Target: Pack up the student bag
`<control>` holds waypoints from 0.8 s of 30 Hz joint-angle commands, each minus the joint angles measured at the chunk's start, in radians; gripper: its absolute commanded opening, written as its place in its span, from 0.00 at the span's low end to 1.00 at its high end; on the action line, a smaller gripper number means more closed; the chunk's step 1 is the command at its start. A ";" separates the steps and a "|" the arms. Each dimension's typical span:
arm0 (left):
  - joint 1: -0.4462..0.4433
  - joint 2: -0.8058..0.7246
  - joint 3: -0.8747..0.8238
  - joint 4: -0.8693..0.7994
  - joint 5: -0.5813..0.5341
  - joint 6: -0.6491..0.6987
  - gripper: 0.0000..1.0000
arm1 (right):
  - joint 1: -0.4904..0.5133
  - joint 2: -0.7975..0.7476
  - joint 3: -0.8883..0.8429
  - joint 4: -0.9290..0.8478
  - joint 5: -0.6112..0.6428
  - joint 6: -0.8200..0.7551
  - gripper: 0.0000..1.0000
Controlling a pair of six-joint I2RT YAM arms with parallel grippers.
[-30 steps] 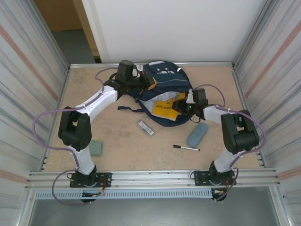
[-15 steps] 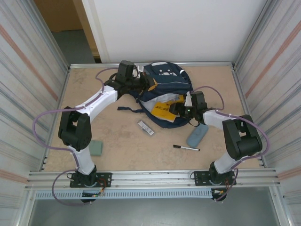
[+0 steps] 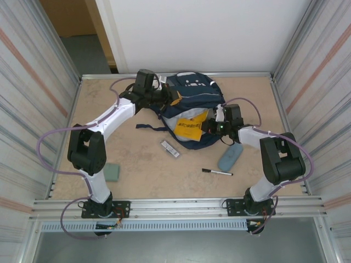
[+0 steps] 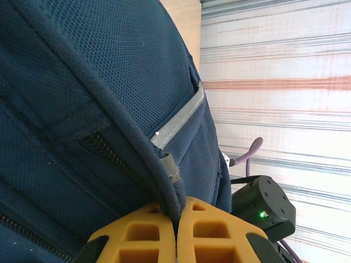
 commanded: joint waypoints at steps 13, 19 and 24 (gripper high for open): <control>0.009 -0.021 0.067 -0.012 0.118 0.046 0.00 | 0.034 0.186 0.234 0.003 -0.077 -0.078 0.01; 0.010 0.001 0.098 -0.004 0.140 0.037 0.00 | 0.045 0.226 0.263 0.008 0.122 -0.064 0.01; 0.023 0.026 0.094 0.034 0.152 0.005 0.00 | 0.026 0.234 0.280 -0.031 0.267 -0.051 0.27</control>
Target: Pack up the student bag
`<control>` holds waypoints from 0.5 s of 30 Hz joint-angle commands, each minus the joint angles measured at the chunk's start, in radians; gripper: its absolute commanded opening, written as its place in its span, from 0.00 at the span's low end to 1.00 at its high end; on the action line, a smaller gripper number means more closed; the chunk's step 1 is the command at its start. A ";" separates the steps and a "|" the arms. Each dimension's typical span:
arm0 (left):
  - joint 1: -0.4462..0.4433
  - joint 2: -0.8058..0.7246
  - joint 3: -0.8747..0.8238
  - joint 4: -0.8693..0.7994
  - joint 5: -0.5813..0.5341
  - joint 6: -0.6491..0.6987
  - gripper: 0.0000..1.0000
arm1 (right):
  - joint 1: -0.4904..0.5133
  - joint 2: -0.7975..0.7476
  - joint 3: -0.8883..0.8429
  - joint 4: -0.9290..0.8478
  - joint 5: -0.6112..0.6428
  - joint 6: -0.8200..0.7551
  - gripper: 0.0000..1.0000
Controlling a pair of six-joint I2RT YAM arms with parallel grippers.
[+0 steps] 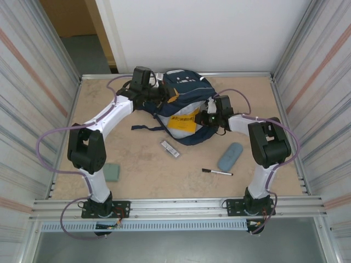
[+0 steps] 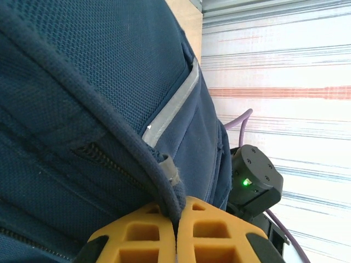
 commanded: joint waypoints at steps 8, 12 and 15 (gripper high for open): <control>0.011 0.033 0.069 0.043 0.140 0.024 0.00 | 0.014 -0.115 -0.010 -0.092 0.327 -0.177 0.51; 0.017 0.027 0.041 0.053 0.123 0.032 0.00 | 0.022 -0.168 -0.055 -0.115 0.324 -0.201 0.51; 0.022 0.041 0.048 0.051 0.150 0.027 0.00 | 0.072 -0.229 -0.122 -0.101 0.323 -0.271 0.55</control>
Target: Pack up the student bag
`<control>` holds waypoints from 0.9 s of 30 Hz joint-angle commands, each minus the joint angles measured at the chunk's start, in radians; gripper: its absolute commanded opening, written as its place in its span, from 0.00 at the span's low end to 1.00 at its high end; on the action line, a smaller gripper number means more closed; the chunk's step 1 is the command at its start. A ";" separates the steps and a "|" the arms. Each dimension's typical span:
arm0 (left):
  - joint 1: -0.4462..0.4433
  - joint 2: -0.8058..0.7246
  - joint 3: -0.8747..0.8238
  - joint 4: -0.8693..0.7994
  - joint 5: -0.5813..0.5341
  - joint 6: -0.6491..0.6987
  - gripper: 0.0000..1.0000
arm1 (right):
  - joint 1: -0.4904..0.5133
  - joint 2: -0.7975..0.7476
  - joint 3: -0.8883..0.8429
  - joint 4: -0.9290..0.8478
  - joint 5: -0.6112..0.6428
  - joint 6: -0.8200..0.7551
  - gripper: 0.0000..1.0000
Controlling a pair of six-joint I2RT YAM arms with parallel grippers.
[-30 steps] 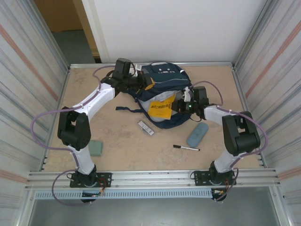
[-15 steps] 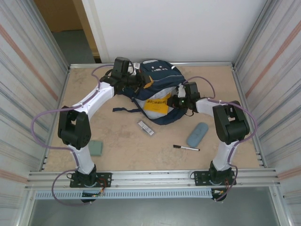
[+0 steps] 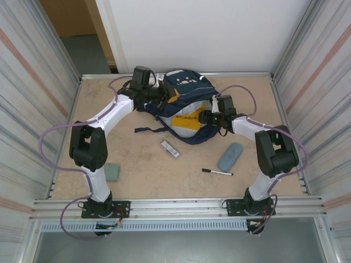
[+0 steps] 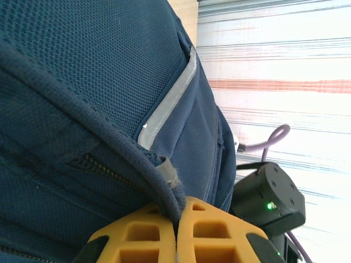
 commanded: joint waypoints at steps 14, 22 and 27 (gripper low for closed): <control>0.009 0.005 0.019 0.030 0.101 0.048 0.00 | 0.243 0.063 0.048 -0.199 0.244 -0.323 0.70; 0.012 -0.014 0.032 -0.021 0.104 0.077 0.00 | 0.252 0.082 0.050 -0.181 0.436 -0.266 0.76; 0.012 -0.026 0.022 0.005 0.098 0.067 0.00 | 0.227 0.080 0.039 -0.106 0.457 -0.185 0.69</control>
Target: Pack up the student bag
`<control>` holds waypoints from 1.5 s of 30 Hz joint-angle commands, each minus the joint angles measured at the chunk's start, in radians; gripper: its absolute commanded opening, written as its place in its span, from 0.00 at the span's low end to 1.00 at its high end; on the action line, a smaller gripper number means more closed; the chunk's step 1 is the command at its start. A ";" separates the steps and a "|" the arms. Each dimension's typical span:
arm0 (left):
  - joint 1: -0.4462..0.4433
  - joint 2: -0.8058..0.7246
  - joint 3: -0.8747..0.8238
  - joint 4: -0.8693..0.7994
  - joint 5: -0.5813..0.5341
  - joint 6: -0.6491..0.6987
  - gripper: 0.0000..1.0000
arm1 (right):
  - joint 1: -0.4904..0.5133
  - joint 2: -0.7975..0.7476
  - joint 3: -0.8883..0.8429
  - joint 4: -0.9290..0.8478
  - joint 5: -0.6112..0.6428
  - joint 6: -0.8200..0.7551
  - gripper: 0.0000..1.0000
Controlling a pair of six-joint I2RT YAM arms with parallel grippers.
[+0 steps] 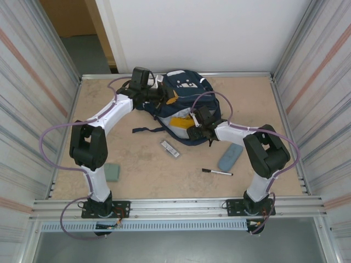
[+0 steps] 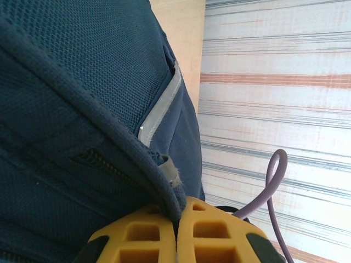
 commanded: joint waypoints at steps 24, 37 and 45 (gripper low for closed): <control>-0.004 0.016 0.069 0.003 0.098 0.029 0.00 | -0.360 0.054 -0.040 0.363 -0.293 0.583 0.46; -0.023 0.020 0.020 0.099 0.111 -0.006 0.00 | -0.325 -0.166 -0.245 0.423 -0.332 0.931 0.39; -0.033 0.032 0.066 0.064 0.111 0.017 0.00 | -0.305 -0.049 -0.205 0.443 -0.289 0.958 0.48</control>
